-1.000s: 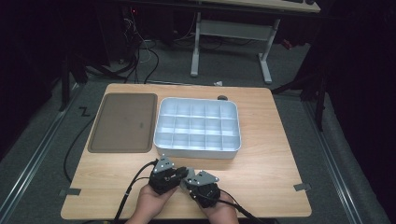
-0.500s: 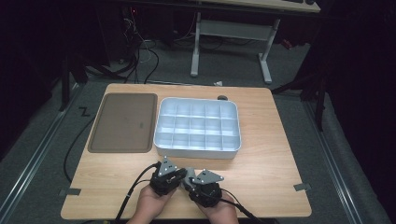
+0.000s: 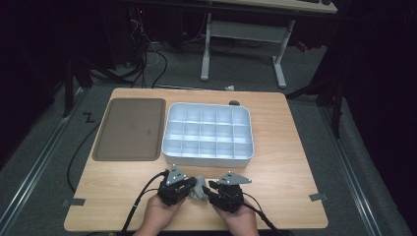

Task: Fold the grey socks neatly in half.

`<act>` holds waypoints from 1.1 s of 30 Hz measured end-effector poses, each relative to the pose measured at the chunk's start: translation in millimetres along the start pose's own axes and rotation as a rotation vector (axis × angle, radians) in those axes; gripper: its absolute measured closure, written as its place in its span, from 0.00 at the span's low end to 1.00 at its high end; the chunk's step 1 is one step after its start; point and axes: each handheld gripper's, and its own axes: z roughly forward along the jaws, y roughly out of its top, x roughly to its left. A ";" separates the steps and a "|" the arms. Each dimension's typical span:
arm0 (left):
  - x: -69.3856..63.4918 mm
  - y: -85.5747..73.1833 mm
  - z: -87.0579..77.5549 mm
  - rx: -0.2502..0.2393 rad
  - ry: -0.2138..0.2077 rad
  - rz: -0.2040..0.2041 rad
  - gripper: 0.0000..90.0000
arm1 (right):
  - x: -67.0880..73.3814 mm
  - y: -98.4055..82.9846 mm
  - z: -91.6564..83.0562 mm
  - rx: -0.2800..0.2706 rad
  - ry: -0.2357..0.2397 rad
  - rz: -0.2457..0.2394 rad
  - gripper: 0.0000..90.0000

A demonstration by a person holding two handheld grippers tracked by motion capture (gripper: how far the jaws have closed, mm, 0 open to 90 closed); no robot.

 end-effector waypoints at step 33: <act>14.7 -9.8 -28.8 0.020 0.050 -0.015 0.85 | 5.5 -1.8 29.6 0.149 0.100 0.087 0.52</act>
